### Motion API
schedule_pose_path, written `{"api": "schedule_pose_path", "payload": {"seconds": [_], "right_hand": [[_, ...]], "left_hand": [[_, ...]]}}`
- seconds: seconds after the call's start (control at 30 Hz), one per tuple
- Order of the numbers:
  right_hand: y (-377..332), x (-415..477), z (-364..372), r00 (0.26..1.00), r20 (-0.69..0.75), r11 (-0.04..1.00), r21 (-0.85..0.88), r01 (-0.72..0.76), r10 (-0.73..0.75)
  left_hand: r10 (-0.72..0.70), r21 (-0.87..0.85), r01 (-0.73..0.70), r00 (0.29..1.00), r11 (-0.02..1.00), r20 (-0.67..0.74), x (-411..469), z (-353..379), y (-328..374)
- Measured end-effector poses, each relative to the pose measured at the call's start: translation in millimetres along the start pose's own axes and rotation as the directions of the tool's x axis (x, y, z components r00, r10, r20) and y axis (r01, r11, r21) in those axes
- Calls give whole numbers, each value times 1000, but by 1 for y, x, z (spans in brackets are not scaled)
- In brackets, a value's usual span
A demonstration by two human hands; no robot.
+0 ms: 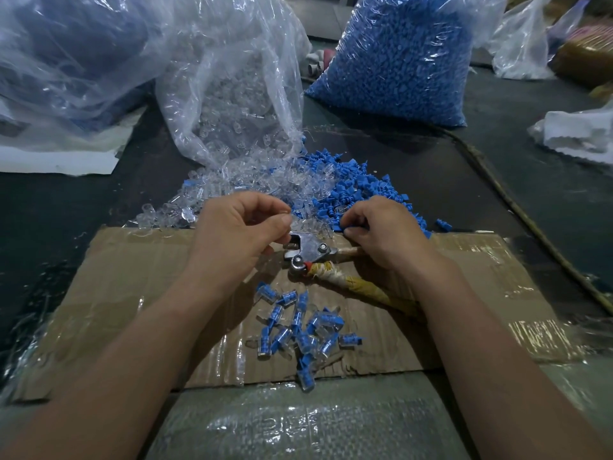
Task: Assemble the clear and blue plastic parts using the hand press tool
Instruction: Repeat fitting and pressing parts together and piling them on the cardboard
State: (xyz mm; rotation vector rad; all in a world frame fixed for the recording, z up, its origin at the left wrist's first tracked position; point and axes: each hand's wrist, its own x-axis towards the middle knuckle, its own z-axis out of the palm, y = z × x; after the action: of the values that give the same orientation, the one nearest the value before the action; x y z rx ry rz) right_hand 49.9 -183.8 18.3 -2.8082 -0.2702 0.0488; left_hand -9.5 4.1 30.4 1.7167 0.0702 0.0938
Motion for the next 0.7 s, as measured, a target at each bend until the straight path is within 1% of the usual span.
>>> {"api": "schedule_pose_path", "payload": {"seconds": [0.13,0.33,0.5,0.6,0.7], "right_hand": [[0,-2,-2,1000,-3,999,23,25,-25],[1,-5,-7,997,67,994,106,40,-47],[0,-4,-6,999,-1,998,40,44,-44],[3,-3,-4,998,-46,998,53,42,-39],[3,-5,-5,986,-152,993,85,77,-63]], "left_hand": [[10,6,-10,1000,1000,10,-1,0,0],[-10,-4,10,1000,1000,11,0,0,-1],[-8,-5,8,1000,1000,17,0,1,-2],[-11,-13,11,1000,1000,23,0,1,-3],[4,6,-4,999,1000,39,0,0,-2]]}}
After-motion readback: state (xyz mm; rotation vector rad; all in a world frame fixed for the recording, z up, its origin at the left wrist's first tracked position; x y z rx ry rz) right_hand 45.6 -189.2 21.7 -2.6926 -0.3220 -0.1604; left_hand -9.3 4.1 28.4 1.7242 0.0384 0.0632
